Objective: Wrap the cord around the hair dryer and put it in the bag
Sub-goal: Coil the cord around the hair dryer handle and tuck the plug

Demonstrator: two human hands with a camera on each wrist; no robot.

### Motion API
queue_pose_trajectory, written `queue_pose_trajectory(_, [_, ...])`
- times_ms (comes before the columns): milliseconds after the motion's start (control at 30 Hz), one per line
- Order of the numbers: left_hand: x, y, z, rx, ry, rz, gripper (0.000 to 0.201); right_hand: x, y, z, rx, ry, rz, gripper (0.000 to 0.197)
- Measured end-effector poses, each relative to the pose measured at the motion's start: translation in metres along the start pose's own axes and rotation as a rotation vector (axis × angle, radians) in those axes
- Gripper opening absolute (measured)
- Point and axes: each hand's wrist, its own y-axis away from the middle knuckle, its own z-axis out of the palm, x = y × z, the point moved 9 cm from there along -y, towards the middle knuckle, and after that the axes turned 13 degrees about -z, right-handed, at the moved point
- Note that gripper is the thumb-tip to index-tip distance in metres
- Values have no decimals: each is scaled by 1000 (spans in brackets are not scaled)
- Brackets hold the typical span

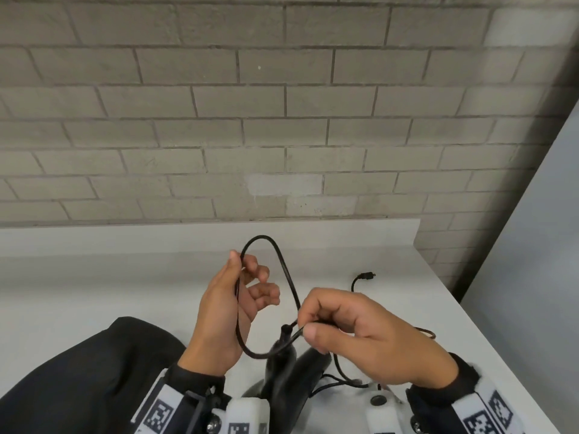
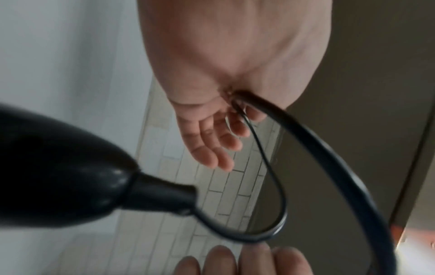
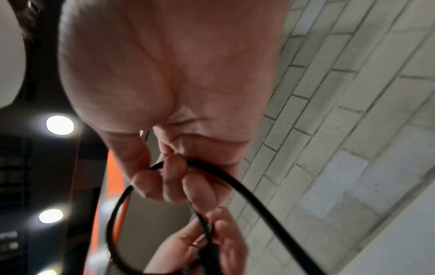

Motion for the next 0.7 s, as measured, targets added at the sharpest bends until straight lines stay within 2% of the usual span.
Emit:
queue_pose_trajectory(100, [0, 12, 20, -229, 184, -50, 55, -18, -9, -15, 229, -209, -112, 14])
queue_pose_trajectory(167, [-5, 24, 37, -401, 241, -80, 72, -25, -15, -28, 385, -357, -157, 14])
queue_pose_trajectory(233, [-16, 37, 58, -516, 183, -102, 89, -29, -21, -35, 486, -499, -169, 13])
queue_pose_trajectory(267, [-24, 43, 70, -548, 100, -114, 90, -31, -24, -38, 520, -561, -172, 14])
queue_pose_trajectory(367, [-50, 56, 84, -462, -214, -122, 41, -35, -28, -46, 614, -636, -188, 15])
queue_pose_trajectory(433, [-56, 69, 88, -439, -399, -42, 43, -37, -26, -58, 685, -601, -196, 13])
queue_pose_trajectory(500, [-48, 77, 87, -390, -439, 45, 38, -35, -18, -76, 762, -547, -181, 14])
queue_pose_trajectory(633, [-17, 72, 70, -205, -530, 152, 26, -17, 10, -107, 904, -590, -58, 17])
queue_pose_trajectory(700, [-4, 70, 63, -128, -629, 184, 30, -7, 21, -112, 930, -635, 3, 11])
